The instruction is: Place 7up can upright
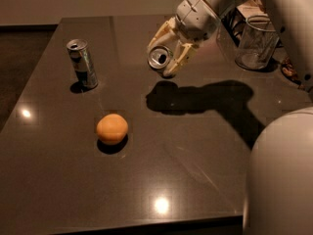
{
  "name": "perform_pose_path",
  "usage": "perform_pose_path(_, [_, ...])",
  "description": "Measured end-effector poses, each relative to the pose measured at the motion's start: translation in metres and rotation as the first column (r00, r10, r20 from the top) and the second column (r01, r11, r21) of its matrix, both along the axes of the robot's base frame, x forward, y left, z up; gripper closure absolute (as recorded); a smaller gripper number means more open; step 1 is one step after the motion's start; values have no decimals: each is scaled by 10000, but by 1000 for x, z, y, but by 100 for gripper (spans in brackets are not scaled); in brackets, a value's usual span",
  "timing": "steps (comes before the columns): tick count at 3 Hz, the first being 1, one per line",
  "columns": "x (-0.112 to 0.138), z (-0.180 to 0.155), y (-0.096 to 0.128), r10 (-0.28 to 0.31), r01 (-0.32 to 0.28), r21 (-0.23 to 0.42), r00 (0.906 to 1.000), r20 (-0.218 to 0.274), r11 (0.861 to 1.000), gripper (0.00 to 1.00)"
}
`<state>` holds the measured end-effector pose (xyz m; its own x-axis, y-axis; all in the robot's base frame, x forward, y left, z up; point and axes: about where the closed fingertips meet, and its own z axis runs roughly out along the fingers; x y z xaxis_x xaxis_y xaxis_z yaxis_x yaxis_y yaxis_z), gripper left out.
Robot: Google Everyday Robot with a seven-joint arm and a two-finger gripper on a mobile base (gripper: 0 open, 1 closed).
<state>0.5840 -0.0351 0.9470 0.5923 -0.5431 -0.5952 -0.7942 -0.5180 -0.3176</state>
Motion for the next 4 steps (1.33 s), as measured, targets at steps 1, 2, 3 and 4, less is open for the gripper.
perform_pose_path(1, [-6,4,5,-908,1057,732,9787,-1839,9917,100])
perform_pose_path(2, [-15,11,9,-1257,1855,1354,9238,-3617,9733,100])
perform_pose_path(3, [-26,20,4,-1654,2692,1614,8661,-4717,9494,100])
perform_pose_path(4, [-40,19,-3,-2177,3484,1716,8292,-5148,9215,100])
